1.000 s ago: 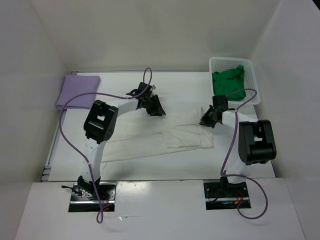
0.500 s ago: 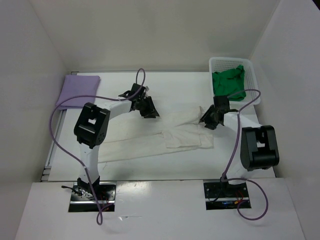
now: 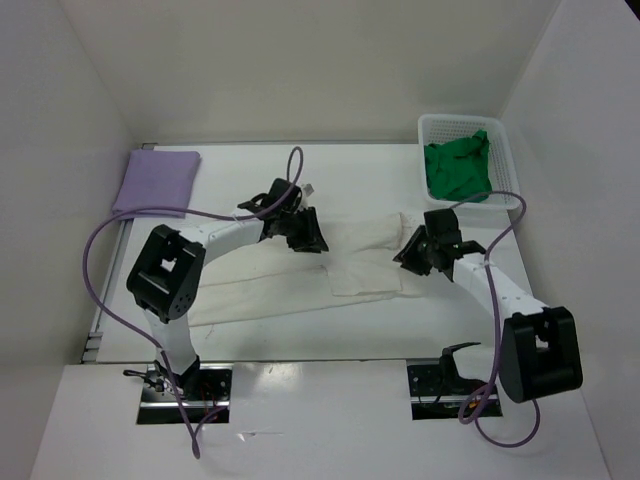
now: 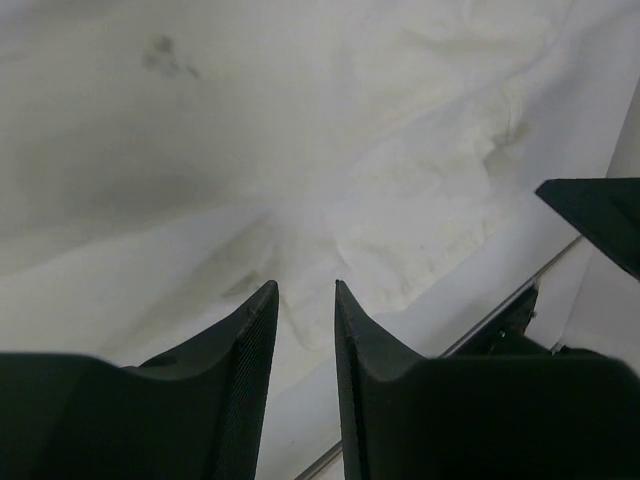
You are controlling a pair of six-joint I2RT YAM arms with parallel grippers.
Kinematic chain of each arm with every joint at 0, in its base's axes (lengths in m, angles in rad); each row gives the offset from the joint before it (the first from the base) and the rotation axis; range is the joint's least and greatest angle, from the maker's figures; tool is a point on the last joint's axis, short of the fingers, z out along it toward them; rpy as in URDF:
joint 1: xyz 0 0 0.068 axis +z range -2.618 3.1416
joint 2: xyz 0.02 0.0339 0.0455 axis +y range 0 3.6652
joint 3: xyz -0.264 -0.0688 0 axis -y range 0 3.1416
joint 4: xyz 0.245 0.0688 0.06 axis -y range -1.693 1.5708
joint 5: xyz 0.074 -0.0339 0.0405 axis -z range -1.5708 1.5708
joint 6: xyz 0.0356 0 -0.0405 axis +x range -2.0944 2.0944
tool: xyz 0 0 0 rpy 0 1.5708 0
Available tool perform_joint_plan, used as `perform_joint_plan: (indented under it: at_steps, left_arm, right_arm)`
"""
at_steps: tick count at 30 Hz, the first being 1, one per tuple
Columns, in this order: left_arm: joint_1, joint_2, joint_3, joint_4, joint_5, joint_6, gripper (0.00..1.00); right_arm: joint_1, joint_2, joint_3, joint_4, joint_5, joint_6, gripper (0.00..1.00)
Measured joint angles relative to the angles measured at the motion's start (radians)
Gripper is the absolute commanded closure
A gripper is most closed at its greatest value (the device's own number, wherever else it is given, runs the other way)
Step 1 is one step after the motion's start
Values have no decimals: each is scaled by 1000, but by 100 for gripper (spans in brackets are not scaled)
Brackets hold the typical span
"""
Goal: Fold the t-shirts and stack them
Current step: Fold the other side of the tshirt into a rectangle
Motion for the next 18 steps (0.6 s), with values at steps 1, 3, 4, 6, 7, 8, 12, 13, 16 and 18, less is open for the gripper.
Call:
perform_joint_plan:
  at_steps: [1,3,4,6,7,8,12,13,16,18]
  left_arm:
    - [-19,0,0,-5,3,4,64]
    - [-57,0,0,-14,9,12,64]
    - [-71,-1,-2,-20,9,20,64]
    - [-90,-16,-27,-28,10,37,61]
    - [-94,-27,-43,-38,10,44,61]
    - [-96,-43,-66,-47,11,54,59]
    - [-104,-80,-151,-79,34,79,54]
    - [-106,-77,-166,-80,40,82,52]
    - [-129,-62,-190,-97,65,85,49]
    - [-156,-45,-189,-93,84,84,49]
  right_arm:
    - [6,-31,-38,-18,2,13,63]
    - [13,-78,-86,-56,8,36,62]
    - [14,-87,-95,-69,15,48,62]
    - [17,-89,-102,-73,25,65,60]
    - [19,-88,-105,-73,28,72,60]
    - [20,-87,-111,-72,31,79,60]
    - [32,-66,-148,-56,41,103,60]
    - [35,-59,-155,-55,42,108,60]
    - [42,-38,-170,-55,42,120,59]
    - [43,-36,-176,-55,42,128,57]
